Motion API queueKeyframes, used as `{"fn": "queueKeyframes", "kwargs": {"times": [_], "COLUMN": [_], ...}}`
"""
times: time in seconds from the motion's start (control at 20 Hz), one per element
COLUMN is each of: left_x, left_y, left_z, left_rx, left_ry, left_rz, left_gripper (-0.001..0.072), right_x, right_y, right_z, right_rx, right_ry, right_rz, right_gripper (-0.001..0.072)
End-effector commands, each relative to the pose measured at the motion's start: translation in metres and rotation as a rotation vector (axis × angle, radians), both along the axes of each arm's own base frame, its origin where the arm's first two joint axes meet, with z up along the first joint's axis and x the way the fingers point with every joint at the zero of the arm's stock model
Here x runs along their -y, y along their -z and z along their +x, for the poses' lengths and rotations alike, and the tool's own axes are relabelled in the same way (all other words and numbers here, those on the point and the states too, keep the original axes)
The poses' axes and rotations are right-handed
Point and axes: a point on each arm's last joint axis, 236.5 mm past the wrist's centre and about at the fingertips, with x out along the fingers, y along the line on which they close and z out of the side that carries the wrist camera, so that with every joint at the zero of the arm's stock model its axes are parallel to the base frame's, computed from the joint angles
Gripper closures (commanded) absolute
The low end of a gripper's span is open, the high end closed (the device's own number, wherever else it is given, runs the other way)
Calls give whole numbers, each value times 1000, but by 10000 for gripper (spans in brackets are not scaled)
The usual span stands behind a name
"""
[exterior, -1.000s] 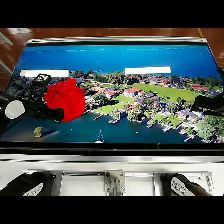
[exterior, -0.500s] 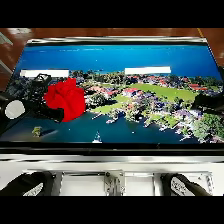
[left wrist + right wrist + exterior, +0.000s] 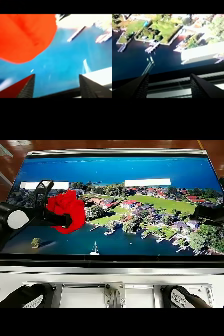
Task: Fold the shirts.
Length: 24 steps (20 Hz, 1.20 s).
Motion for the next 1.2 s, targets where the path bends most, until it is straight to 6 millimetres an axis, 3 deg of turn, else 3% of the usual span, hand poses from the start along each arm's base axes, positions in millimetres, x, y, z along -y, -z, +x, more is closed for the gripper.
{"fn": "queueKeyframes", "kwargs": {"times": [0.0, 0.05, 0.2, 0.3, 0.4, 0.55, 0.7, 0.75, 0.8, 0.85, 0.9, 1.0, 1.1, 1.15], "left_x": [-19, -36, -90, -105, -105, -86, -80, -78, -75, -72, -65, -59, -52, -46], "left_y": [18, 35, 92, 129, 159, 182, 199, 203, 203, 199, 191, 165, 113, 78], "left_z": [42, 56, 90, 98, 107, 131, 131, 130, 130, 131, 133, 138, 143, 142], "left_rx": [-1, -45, -219, -367, -460, -461, -491, -503, -507, -502, -483, -427, -308, -233], "left_ry": [-138, -189, -337, -398, -424, -408, -403, -404, -404, -385, -334, -300, -222, -177], "left_rz": [-33, -17, 16, -8, -48, -129, -133, -142, -152, -166, -185, -206, -200, -198], "left_gripper": [69, -11, -13, -13, -13, -13, -13, 34, 287, 591, 663, 665, 665, 665], "right_x": [-5, -7, -11, -11, -12, -12, -12, -12, -12, -12, -12, -12, -12, -13], "right_y": [-1, -1, -3, -4, -6, -7, -7, -7, -7, -7, -7, -7, -7, -7], "right_z": [2, 3, 8, 12, 18, 23, 23, 23, 23, 23, 23, 22, 22, 21], "right_rx": [9, 13, 33, 52, 78, 99, 100, 100, 100, 100, 100, 98, 95, 91], "right_ry": [0, -2, -4, -3, -1, 2, 3, 3, 3, 3, 2, 2, 1, 0], "right_rz": [19, 30, 48, 49, 53, 52, 52, 52, 52, 52, 52, 52, 53, 54], "right_gripper": [85, 86, 85, 86, 86, 86, 86, 86, 86, 86, 85, 86, 86, 86]}}
